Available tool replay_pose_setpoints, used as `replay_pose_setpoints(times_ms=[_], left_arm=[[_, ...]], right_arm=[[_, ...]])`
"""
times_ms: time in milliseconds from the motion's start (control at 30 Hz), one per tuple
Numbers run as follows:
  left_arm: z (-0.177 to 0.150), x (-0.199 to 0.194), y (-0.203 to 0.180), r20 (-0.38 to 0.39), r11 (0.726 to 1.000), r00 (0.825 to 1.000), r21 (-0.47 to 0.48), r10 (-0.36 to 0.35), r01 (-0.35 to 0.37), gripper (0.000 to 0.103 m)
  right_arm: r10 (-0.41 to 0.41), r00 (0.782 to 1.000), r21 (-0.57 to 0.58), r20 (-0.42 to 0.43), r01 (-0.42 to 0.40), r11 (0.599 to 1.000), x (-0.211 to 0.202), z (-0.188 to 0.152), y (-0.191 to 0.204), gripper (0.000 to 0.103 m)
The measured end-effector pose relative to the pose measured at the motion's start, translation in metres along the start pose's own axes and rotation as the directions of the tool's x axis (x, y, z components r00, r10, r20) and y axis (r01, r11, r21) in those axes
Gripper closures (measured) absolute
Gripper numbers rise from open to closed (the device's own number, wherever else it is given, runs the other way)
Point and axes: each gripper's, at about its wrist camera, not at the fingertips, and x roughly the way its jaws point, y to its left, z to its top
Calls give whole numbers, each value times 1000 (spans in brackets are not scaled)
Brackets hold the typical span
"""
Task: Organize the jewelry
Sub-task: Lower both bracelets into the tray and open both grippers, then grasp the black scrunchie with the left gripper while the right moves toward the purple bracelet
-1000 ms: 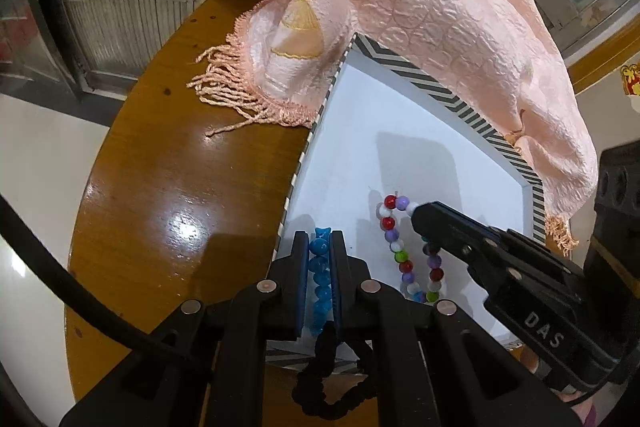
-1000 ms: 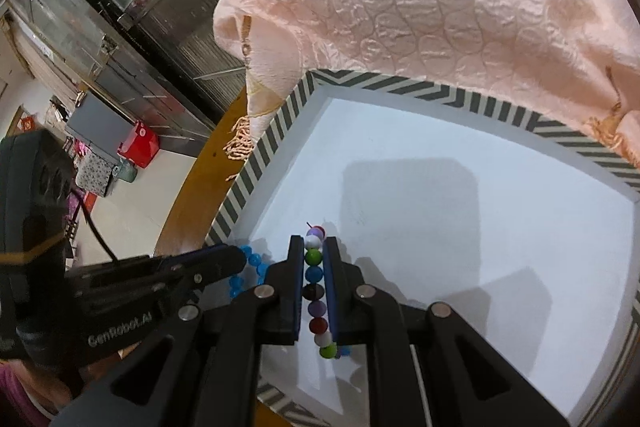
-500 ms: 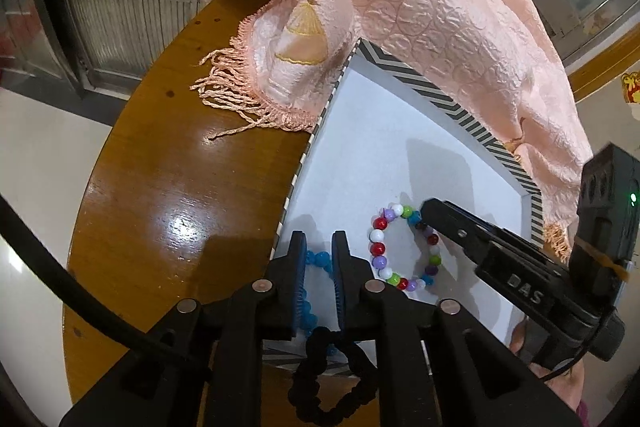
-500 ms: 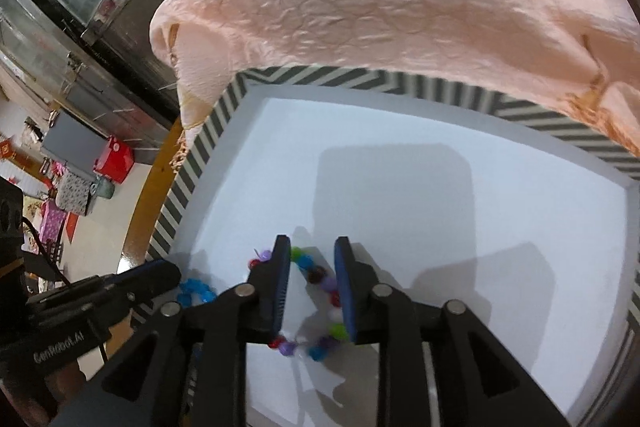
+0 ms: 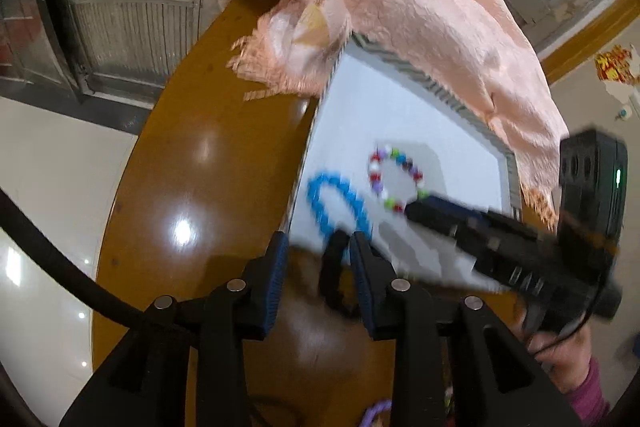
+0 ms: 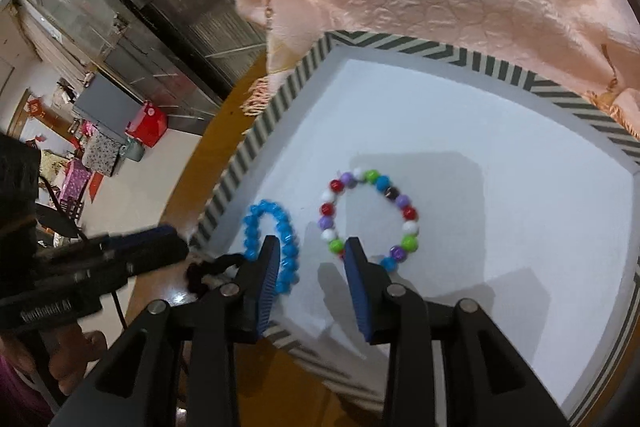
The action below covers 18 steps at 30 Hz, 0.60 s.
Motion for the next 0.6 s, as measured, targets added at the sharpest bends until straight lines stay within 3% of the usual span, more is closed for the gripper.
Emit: replay_pose_setpoints(times_ms=[233,467,533,567,600], left_arm=[[-24,11,13,-5,982,992,-139,-130,128,62],[-27,32,9,4,972,988,-181,-152,150,59],[-27,38,10,-8,968,987,-198,-160,156,76],[-27,42,9,-28,971,988,-195,-150,142,93],[-28,44,10,-44,974,990,-189,-134,124,94]], right_arm=[[-41,999,-50,-29,40,998,3,-5,15,69],[-32,999,-41,-34,30,999,-2,-19,15,69],[-33,999,-33,-35,32,999,-2,-24,14,69],[-34,999,-28,-38,33,999,-1,-25,12,69],[-33,999,-21,-40,32,999,0,-26,11,69]])
